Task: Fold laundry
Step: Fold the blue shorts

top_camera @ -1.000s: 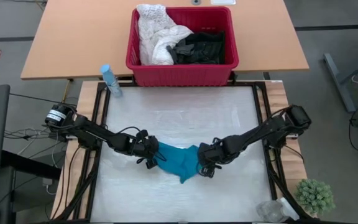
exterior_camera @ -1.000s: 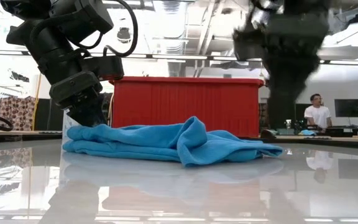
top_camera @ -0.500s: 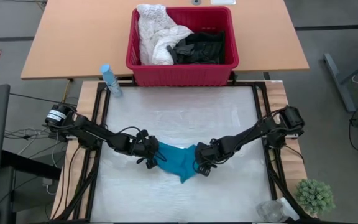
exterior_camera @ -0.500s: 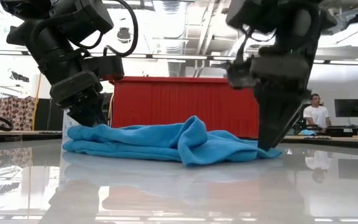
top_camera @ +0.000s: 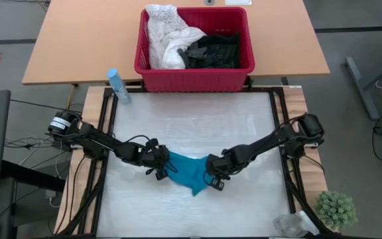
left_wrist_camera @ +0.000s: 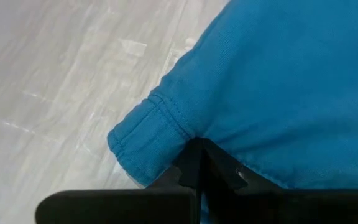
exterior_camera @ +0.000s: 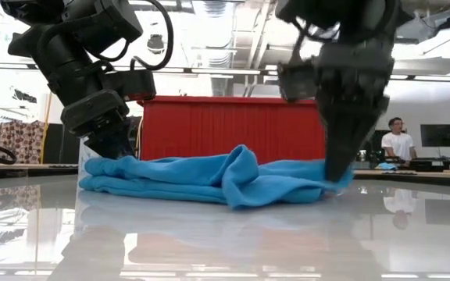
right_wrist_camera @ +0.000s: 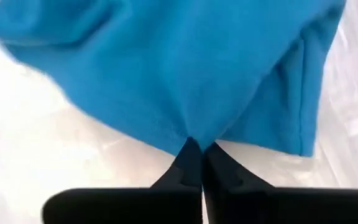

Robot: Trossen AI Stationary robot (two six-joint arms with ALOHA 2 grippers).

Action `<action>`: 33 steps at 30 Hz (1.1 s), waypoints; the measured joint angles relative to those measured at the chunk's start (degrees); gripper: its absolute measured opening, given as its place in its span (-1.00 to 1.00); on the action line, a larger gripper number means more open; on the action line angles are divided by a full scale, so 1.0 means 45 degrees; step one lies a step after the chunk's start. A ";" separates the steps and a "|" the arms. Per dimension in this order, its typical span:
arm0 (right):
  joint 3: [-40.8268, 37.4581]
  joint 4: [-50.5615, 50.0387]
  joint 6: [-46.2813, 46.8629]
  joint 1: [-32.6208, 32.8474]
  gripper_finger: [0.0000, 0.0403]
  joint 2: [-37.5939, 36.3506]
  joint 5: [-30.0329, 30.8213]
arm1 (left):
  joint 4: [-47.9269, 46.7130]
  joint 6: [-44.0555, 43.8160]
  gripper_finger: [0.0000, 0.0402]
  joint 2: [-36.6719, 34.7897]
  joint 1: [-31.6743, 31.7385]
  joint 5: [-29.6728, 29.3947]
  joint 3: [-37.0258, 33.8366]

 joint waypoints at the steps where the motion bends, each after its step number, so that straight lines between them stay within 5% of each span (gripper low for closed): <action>1: 0.0180 -0.0350 -0.0110 -0.0043 -0.89 -0.0031 0.0012 | 0.0000 0.0000 -1.00 0.0000 0.0000 0.0000 0.0000; 6: 0.0732 -0.1731 -0.0608 -0.0424 -0.75 -0.0097 0.0347 | 0.0003 0.0027 -1.00 0.0000 0.0000 0.0010 0.0000; 17: 0.1677 -0.2772 -0.2212 -0.1422 -0.88 -0.0124 0.1076 | 0.0010 0.0311 -1.00 0.0000 0.0005 0.0092 0.0000; 33: 0.1677 -0.3437 -0.2979 -0.1928 -0.43 -0.0668 0.0059 | 0.0011 0.0478 -1.00 0.0000 0.0010 0.0112 0.0000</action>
